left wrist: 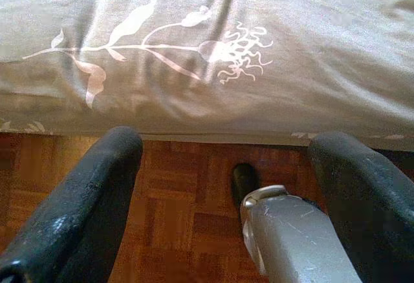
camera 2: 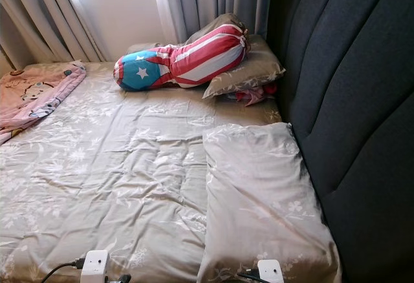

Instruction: Clean up the room

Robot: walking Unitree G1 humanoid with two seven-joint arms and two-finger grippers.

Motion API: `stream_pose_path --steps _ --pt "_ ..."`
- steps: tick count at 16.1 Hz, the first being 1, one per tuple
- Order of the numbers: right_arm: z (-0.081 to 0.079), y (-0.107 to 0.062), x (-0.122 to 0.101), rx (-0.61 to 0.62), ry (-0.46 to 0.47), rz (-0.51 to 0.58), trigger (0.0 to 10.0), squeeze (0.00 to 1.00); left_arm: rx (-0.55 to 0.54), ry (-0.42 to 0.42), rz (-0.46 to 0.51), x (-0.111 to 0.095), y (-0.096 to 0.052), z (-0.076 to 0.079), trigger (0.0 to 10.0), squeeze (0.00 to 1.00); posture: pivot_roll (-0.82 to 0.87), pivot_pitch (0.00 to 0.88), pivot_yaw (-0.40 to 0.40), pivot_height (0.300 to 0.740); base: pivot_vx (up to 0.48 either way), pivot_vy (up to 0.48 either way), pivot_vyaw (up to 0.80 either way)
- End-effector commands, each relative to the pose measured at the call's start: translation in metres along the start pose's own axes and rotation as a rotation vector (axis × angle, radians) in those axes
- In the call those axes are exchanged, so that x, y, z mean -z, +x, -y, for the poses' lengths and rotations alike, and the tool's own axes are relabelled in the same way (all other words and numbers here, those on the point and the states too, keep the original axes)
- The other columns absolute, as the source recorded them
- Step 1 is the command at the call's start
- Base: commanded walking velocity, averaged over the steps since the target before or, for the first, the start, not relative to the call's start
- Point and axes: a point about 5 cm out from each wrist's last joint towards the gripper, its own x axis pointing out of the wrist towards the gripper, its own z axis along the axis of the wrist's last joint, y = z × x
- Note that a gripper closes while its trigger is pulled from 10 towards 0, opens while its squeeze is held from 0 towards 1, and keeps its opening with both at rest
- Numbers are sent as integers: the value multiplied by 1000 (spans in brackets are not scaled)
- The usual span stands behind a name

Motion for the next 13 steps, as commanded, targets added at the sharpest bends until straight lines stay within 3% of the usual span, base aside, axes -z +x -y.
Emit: stream_pose_path --steps 1,8,10,13 --pt "-2 0 2 -6 6 -8 10000 0 -8 16 -25 2 0 -4 10000 0 -80 0 41 740 0 0 0" --pt "-4 0 4 -19 -58 -29 10000 0 -11 -12 -29 4 -1 -4 10000 0 -78 0 37 740 0 0 0" --pt "-3 -1 8 -18 -100 -54 10000 0 -5 -11 -33 3 0 -3 10000 0 -78 0 36 740 0 401 744" --pt "-3 -1 10 -6 -19 -47 10000 0 -9 -12 -33 3 0 -4 10000 0 -74 0 38 740 0 480 229"
